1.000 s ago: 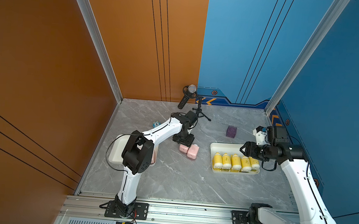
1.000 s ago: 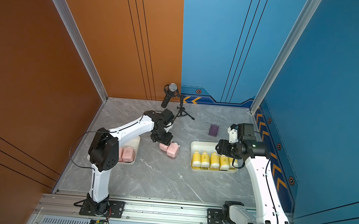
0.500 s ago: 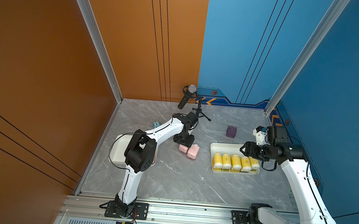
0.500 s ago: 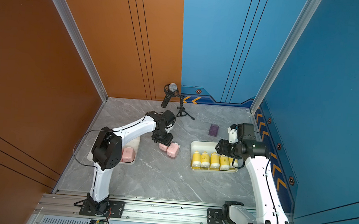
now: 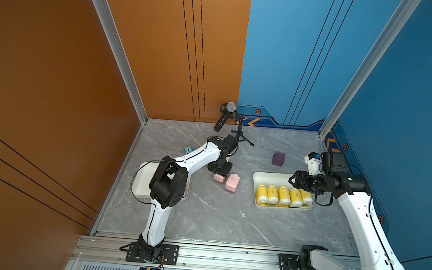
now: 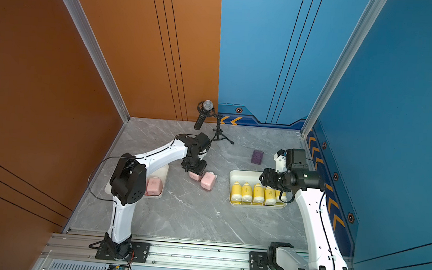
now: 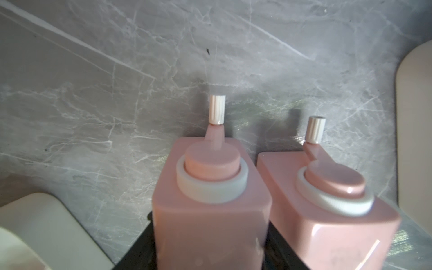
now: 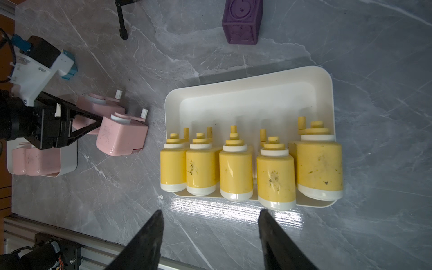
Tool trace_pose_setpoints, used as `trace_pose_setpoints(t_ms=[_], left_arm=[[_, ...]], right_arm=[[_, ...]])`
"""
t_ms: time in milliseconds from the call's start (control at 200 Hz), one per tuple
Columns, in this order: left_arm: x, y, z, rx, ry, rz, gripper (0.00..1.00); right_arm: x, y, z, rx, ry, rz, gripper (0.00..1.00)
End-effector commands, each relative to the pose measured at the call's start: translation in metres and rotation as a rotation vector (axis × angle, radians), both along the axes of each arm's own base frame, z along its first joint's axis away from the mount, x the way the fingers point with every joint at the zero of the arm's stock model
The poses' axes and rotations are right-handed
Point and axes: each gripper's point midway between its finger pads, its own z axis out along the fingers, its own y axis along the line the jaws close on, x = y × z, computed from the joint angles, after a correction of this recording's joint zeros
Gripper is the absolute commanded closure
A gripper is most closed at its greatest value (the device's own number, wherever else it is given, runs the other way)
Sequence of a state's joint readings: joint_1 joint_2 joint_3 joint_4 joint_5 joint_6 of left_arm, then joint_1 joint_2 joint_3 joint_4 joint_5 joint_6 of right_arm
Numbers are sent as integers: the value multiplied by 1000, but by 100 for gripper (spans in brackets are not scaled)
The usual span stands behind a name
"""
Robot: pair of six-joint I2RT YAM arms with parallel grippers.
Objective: Place the pencil sharpeners by color into the storage box
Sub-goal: Pick up the pencil sharpener from the center of the board.
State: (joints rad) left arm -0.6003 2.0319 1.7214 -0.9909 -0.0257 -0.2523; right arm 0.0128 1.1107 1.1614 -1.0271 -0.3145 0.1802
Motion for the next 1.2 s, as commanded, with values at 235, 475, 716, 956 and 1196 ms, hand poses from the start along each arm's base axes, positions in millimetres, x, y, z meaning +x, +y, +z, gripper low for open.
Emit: trace_pose_setpoints(t_ms=[235, 475, 716, 956, 1196], left_arm=[[-15, 123, 109, 42, -233, 149, 47], [-39, 212, 124, 58, -275, 302, 46], [-64, 264, 98, 83, -203, 456, 46], [-90, 300, 89, 118, -185, 533, 46], [-99, 304, 63, 69, -168, 541, 46]], right_arm=[[-1, 1, 6, 9, -37, 13, 34], [-2, 5, 8, 23, -44, 28, 34], [0, 9, 10, 35, -48, 44, 34], [-1, 11, 6, 41, -38, 54, 34], [1, 12, 6, 42, -38, 60, 34]])
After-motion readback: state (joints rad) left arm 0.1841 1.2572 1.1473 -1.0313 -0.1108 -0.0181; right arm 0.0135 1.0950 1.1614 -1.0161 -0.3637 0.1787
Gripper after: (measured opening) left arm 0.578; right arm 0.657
